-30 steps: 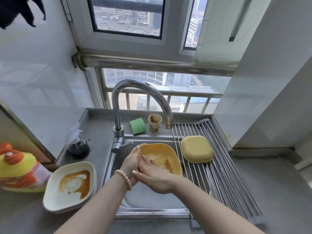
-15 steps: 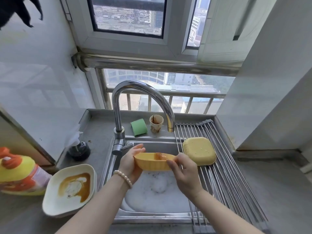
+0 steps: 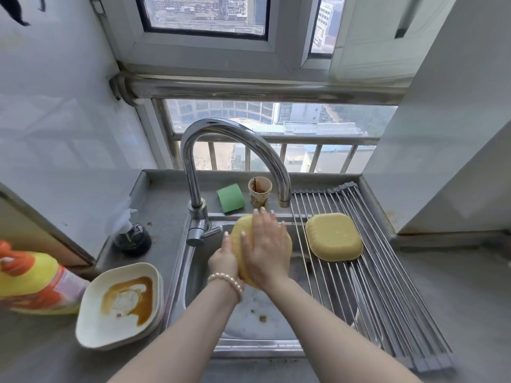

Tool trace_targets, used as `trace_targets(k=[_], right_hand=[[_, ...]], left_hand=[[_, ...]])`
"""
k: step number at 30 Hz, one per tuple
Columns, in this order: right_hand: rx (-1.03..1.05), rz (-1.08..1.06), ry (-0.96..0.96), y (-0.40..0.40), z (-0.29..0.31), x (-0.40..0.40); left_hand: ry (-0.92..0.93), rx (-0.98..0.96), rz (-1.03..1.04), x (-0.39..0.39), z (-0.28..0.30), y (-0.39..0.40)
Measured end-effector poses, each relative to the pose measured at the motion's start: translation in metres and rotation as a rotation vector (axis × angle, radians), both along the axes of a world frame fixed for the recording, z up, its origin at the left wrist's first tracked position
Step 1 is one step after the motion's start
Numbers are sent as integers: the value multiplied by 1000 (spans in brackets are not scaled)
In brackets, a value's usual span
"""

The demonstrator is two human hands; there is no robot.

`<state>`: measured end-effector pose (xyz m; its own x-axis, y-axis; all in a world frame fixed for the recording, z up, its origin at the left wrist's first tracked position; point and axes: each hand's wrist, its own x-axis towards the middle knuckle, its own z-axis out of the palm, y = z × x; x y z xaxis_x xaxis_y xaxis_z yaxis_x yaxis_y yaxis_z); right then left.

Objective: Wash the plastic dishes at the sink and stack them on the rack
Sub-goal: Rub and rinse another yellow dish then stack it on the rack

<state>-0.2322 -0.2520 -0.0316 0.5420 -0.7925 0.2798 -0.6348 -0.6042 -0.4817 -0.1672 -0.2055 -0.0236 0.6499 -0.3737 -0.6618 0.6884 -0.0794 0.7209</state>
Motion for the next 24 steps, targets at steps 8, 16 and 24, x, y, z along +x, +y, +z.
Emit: trace_targets(k=[8,16,24], right_hand=[[-440,651,184,-4,-25,-69],[-196,638,462,-13,24,-15],[252,205,137,-45,43,-15]], left_hand=[[330,14,-38,46,-25,5],[22,74,-266,21,-11,5],[-162,178,-201,27,13,-3]])
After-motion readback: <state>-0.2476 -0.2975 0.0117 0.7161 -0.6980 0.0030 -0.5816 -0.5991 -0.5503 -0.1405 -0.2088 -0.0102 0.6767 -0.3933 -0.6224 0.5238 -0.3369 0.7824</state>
